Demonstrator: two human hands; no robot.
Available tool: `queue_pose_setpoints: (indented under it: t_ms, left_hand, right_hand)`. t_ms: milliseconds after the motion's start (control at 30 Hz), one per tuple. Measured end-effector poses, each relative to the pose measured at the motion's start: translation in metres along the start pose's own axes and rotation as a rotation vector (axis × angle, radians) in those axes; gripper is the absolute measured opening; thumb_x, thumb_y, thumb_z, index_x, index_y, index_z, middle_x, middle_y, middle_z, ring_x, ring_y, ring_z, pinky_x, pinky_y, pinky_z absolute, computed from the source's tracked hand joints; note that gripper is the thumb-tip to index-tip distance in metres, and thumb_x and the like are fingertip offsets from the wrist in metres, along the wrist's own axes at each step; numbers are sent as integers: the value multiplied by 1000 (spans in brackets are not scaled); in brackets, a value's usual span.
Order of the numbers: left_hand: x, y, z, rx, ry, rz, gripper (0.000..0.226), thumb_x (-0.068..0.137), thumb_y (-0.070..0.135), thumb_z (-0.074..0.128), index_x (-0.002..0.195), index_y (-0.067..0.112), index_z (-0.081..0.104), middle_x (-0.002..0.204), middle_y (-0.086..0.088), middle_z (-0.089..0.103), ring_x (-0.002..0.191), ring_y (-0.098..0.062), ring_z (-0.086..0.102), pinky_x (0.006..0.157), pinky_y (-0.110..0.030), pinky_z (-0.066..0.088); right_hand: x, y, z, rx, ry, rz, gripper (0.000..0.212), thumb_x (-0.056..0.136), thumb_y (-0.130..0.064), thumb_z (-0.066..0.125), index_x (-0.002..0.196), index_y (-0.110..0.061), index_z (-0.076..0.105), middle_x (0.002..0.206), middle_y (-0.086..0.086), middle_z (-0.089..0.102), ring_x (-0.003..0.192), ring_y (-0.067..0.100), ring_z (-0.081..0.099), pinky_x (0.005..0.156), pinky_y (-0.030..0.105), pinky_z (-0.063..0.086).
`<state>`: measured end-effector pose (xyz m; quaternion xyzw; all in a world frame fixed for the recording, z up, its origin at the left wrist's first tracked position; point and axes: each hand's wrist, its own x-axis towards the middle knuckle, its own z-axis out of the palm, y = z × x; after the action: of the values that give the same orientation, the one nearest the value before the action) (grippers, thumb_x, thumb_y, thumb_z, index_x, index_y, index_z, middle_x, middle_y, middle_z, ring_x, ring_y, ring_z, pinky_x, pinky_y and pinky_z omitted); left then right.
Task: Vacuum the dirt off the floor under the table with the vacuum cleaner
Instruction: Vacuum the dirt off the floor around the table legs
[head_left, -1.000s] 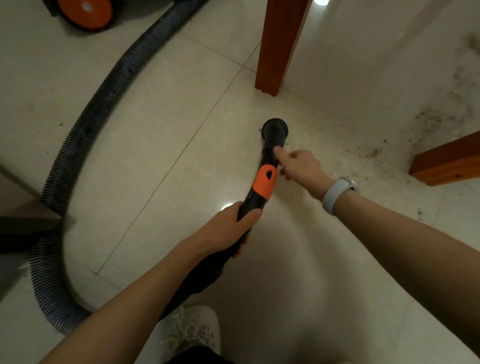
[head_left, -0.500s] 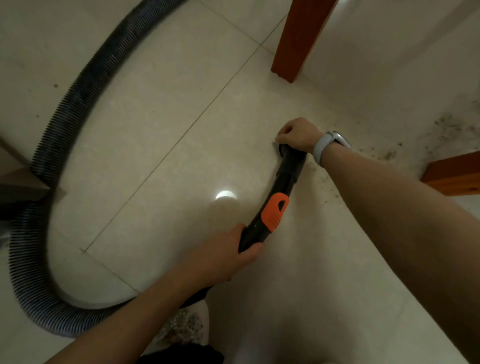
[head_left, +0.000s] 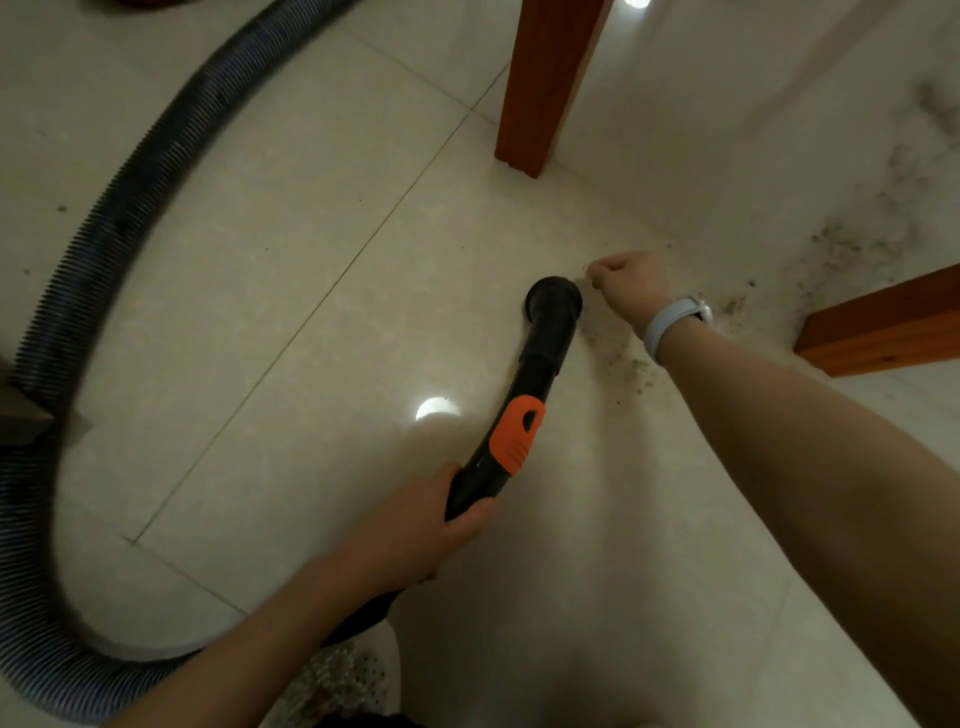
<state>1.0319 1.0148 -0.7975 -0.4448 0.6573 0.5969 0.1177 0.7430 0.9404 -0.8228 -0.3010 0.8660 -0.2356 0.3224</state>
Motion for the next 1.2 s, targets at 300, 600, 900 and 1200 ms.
queue_pose_setpoints:
  t_ms: [300,600,900,1200]
  left_hand:
    - [-4,-3,-10,-128,53,-22,16,93,34,54,97,18,53,63,-7,56,47,-16,53,45,-27,48]
    - [-11,6,-9,-166,11,-1,16,95,33,52,94,17,53,61,-2,53,43,-7,53,44,-25,46]
    - [-24,-4,-45,-416,261,-86,27,96,35,48,83,11,52,50,-5,54,40,-22,51,42,-29,44]
    - [-27,15,-76,-368,219,-102,39,95,46,43,85,9,52,59,-12,57,48,-22,56,49,-28,47]
  right_hand:
    - [-9,34,6,-322,-116,-94,31,95,-6,45,119,-2,64,127,16,61,119,29,55,100,29,39]
    - [-82,-4,30,468,-286,309,43,95,-47,45,93,-6,57,80,9,62,65,21,60,59,29,51]
    - [-105,-88,103,967,-515,393,24,101,-27,42,107,-5,35,72,13,48,49,24,57,48,33,52]
    - [-81,-123,102,893,-389,370,30,102,-32,38,110,-4,41,70,14,52,57,22,53,53,34,47]
